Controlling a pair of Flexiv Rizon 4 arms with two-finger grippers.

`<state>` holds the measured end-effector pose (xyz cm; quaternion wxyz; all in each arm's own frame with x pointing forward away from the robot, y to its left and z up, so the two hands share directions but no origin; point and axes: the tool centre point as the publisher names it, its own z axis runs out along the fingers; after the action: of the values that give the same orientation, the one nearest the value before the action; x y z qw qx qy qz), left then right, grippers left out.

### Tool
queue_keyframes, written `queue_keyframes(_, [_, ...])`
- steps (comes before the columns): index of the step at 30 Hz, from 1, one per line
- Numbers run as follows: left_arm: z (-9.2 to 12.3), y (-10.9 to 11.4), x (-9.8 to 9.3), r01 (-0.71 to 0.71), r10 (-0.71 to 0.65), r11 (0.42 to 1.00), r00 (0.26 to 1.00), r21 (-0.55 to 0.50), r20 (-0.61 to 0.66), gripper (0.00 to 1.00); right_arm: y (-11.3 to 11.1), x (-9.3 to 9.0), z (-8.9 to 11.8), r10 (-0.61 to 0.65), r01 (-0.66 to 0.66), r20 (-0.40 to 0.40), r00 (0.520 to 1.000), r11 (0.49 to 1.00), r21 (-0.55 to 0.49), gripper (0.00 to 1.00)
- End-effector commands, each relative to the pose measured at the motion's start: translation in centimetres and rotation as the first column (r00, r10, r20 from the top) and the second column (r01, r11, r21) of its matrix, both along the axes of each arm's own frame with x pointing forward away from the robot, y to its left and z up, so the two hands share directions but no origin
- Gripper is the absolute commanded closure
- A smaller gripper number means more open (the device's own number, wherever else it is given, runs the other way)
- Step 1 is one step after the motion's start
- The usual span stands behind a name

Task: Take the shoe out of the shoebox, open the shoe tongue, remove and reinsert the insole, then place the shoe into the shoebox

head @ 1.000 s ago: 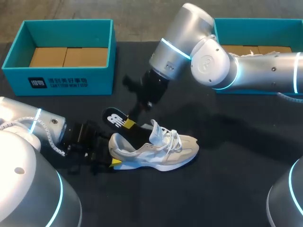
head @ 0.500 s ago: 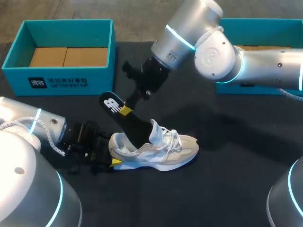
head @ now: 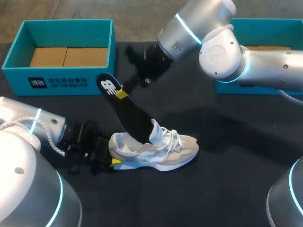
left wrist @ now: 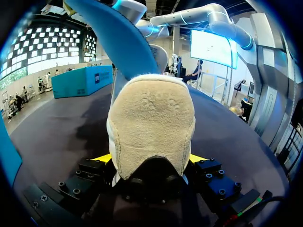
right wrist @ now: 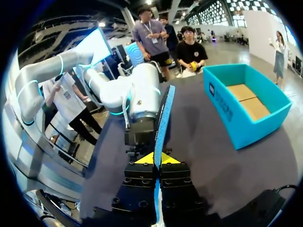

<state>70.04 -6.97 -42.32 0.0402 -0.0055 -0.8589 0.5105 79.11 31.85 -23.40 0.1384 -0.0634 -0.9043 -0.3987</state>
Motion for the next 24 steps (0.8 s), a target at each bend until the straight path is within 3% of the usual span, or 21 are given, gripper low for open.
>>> queue_keyframes(1, [-0.3,-0.2,0.1,0.000,0.000,1.000,1.000,0.003,0.000,1.00,0.0,0.3,1.1,-0.029,0.028,0.019,0.999,0.999,0.014,1.00])
queue_keyframes(11, [-0.3,-0.2,0.1,0.000,0.000,1.000,1.000,0.003,0.000,1.00,0.2,2.5,4.4,-0.148,0.139,0.098,0.984,0.986,0.098,1.00])
queue_keyframes(24, [-0.3,-0.2,0.1,0.000,0.000,1.000,1.000,0.003,0.000,1.00,-0.4,4.4,7.1,-0.291,0.261,0.163,0.943,0.948,0.183,1.00])
